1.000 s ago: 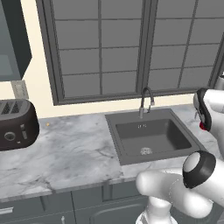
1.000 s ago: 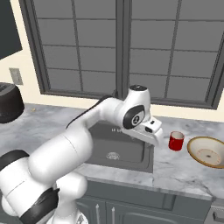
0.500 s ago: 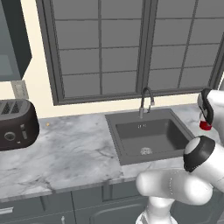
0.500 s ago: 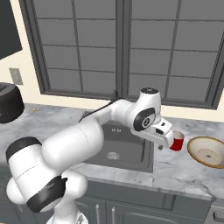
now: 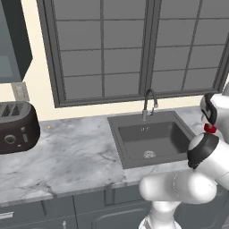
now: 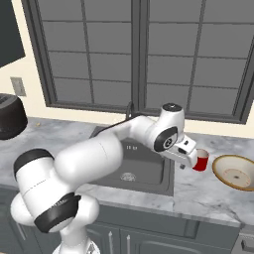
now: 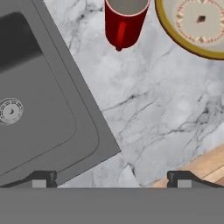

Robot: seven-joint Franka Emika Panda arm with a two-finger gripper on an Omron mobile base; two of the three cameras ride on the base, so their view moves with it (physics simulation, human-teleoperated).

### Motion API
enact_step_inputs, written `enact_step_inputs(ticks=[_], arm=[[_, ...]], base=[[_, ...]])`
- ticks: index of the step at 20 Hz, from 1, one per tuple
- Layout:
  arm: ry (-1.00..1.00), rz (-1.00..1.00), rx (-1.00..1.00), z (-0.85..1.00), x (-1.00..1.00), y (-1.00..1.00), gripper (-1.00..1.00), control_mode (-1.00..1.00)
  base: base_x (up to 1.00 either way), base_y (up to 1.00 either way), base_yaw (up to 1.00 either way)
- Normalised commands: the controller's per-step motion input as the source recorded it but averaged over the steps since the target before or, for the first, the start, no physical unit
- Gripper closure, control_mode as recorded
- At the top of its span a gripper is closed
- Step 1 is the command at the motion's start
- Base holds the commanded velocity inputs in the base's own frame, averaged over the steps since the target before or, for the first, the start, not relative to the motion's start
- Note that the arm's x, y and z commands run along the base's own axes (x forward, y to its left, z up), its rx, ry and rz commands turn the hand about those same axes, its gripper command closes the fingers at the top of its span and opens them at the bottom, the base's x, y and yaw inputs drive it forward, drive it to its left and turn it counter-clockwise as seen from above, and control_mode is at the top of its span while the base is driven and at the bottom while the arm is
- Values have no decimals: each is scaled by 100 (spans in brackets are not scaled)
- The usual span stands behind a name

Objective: Pick the mug and place it in the sink. Pick the bowl and place it in the open cabinet and then close the cabinet.

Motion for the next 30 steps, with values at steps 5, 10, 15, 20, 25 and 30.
enact_step_inputs(ticks=[5, 10, 15, 20, 25, 30], arm=[[0, 0, 0, -7, 21, -14, -100, -100], [0, 0, 0, -11, 26, -21, -100, -100], [0, 0, 0, -12, 24, -20, -100, -100], [0, 0, 0, -14, 22, -20, -100, -100], [0, 0, 0, -16, 22, -17, -100, -100], [0, 0, 0, -16, 23, -16, -100, -100]], base=[[0, 0, 0], [0, 0, 0], [0, 0, 0], [0, 0, 0], [0, 0, 0], [0, 0, 0]])
